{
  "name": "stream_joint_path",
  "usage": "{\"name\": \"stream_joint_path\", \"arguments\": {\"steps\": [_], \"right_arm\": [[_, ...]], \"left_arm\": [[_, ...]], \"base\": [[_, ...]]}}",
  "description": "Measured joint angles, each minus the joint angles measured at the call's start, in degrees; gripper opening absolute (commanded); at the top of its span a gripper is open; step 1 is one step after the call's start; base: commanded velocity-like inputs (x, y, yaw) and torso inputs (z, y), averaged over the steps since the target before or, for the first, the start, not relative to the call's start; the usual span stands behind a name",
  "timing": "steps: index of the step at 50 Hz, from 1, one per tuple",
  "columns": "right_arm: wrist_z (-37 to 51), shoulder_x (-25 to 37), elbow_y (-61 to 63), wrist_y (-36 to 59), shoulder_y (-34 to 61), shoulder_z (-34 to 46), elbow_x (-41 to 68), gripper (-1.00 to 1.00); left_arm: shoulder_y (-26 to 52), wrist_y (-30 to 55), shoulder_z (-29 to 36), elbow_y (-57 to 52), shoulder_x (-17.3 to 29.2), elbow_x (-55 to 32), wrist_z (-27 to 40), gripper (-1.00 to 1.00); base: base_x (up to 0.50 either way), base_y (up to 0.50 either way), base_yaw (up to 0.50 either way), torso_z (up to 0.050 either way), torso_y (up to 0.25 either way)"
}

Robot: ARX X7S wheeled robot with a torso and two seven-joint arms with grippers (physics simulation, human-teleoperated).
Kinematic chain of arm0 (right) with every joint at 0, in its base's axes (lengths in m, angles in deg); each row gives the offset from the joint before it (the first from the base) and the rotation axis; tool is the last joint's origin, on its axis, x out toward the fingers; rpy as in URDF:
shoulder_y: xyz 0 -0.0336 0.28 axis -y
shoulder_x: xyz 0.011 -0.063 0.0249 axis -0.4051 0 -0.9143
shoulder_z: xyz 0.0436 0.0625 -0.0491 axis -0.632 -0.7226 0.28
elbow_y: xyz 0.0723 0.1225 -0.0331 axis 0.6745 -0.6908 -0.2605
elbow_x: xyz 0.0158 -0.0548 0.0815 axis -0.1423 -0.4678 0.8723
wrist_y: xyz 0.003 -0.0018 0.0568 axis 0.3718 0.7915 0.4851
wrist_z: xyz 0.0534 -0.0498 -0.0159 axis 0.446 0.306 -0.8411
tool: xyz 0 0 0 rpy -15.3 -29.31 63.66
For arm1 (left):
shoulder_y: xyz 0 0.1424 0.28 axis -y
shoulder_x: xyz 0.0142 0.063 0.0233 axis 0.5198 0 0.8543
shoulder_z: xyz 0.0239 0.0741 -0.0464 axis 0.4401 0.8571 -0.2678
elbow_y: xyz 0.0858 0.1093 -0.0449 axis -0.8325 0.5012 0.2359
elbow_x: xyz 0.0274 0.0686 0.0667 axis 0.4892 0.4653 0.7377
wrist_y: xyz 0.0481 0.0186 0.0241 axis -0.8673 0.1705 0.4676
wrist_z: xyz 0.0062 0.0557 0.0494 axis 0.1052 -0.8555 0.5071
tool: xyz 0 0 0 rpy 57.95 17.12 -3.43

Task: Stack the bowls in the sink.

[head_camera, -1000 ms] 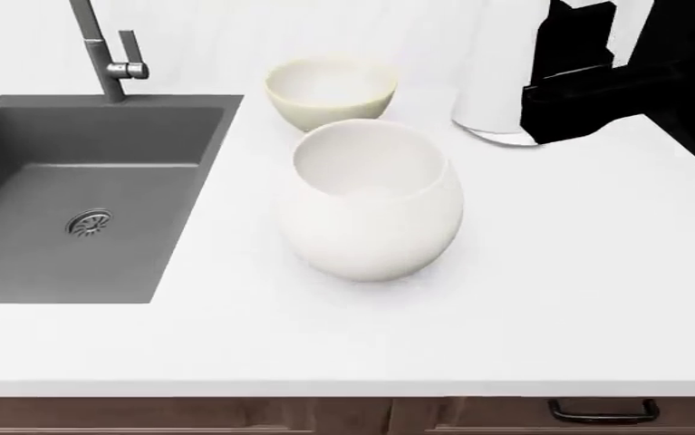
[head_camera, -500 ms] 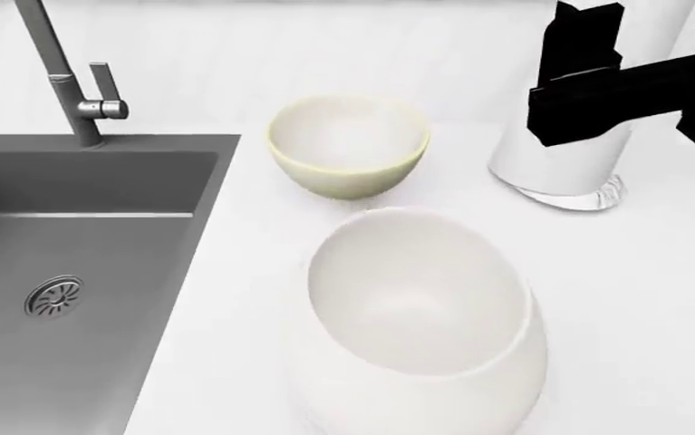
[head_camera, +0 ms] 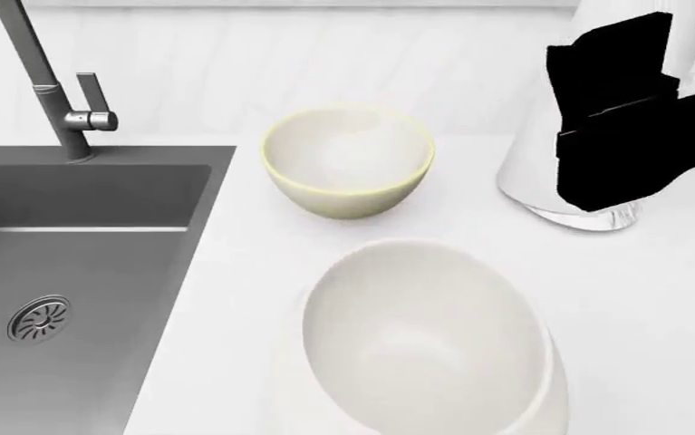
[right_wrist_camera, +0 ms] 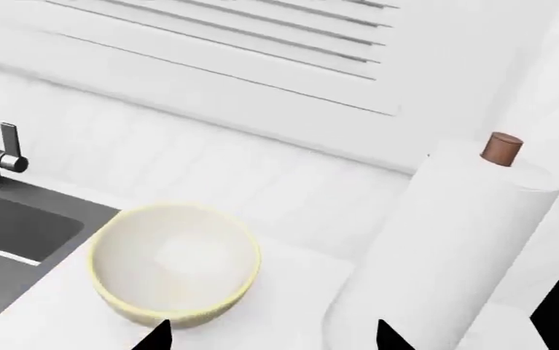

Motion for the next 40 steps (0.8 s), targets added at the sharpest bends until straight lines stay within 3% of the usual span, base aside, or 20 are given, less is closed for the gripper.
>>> {"name": "stream_joint_path", "arguments": {"steps": [15, 25, 40], "right_arm": [[-0.4, 2.81, 1.03, -4.17, 13.54, 14.4, 19.81, 1.0], [-2.91, 2.21, 2.64, -8.22, 15.75, 21.0, 23.6, 1.0], [-3.82, -4.46, -0.3, -9.58, 14.91, 24.82, 24.46, 1.0]], "left_arm": [[0.4, -0.41, 0.9, -0.56, 0.43, -0.36, -0.37, 1.0], [0.23, -0.86, 1.31, -1.0, 0.69, -0.32, -0.71, 1.0], [-0.52, -1.59, 1.49, -1.89, 1.4, 0.27, -1.53, 1.0]], "base": [[0.0, 0.0, 0.0, 0.0, 0.0], [0.0, 0.0, 0.0, 0.0, 0.0], [0.0, 0.0, 0.0, 0.0, 0.0]]}}
